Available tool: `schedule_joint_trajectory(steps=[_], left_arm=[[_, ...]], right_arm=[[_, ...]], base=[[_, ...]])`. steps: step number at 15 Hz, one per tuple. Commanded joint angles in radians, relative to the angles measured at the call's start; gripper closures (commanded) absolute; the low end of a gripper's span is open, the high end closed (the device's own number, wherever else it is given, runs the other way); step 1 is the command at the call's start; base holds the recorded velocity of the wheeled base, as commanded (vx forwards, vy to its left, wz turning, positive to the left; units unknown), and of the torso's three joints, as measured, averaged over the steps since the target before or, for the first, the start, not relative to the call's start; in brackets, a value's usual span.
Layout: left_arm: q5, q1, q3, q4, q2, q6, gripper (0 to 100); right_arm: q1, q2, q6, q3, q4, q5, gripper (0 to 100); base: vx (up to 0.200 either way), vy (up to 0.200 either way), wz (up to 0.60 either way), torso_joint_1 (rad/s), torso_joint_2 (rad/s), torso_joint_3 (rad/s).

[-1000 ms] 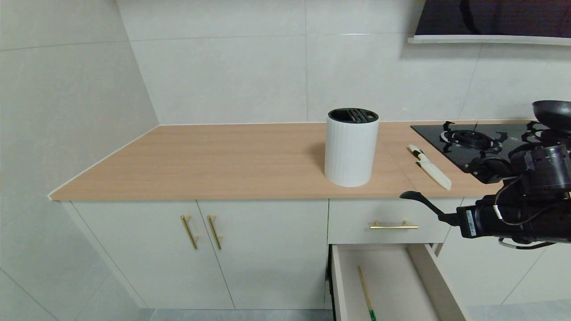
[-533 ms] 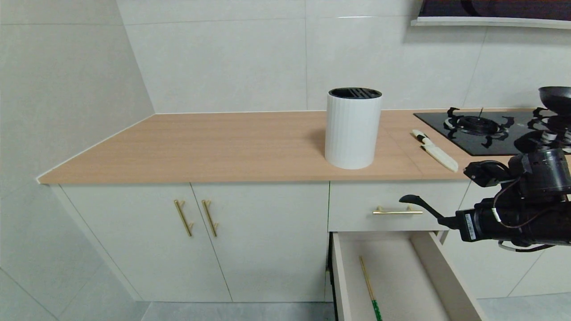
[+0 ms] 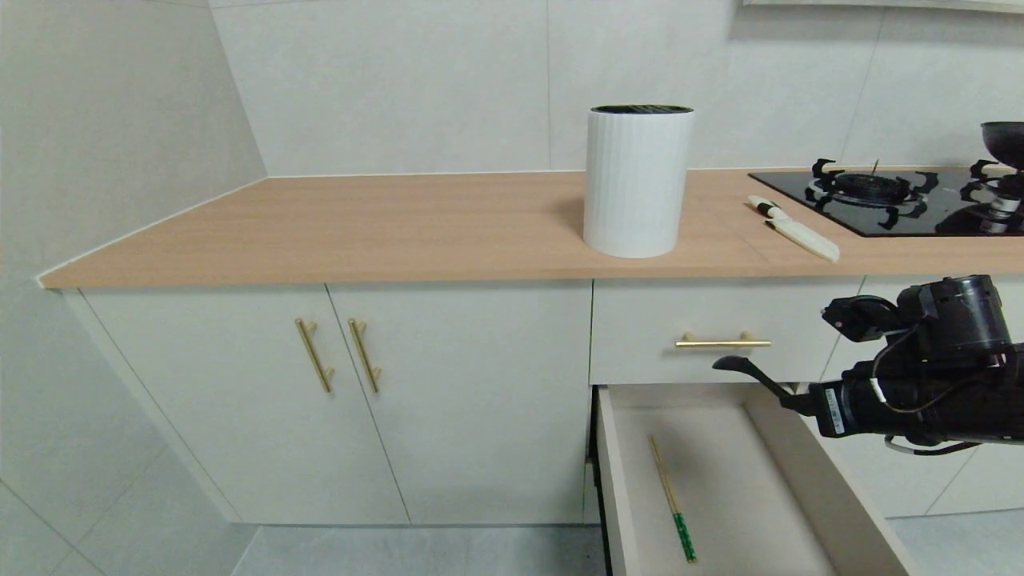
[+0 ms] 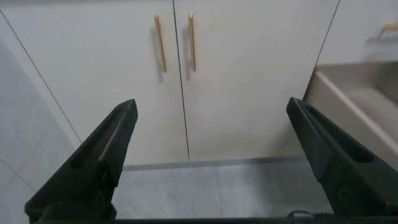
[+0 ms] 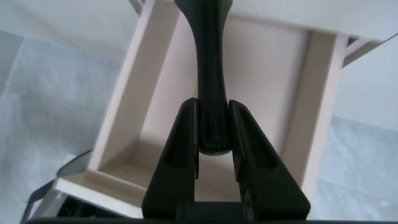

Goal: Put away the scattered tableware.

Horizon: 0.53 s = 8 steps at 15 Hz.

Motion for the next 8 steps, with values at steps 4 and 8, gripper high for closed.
schedule_joint_trajectory(steps=[4,8], left_arm=[[0.0,0.0,0.0,0.0,0.0,0.0,0],[0.0,0.0,0.0,0.0,0.0,0.0,0]], right_arm=[[0.0,0.02,0.0,0.001,-0.001,0.001,100],[0.002,0.029,0.0,0.002,-0.001,0.001,100]], base=[[0.0,0.0,0.0,-0.156,0.46,0.305],[0.0,0.0,0.0,-0.11,0.39,0.277]])
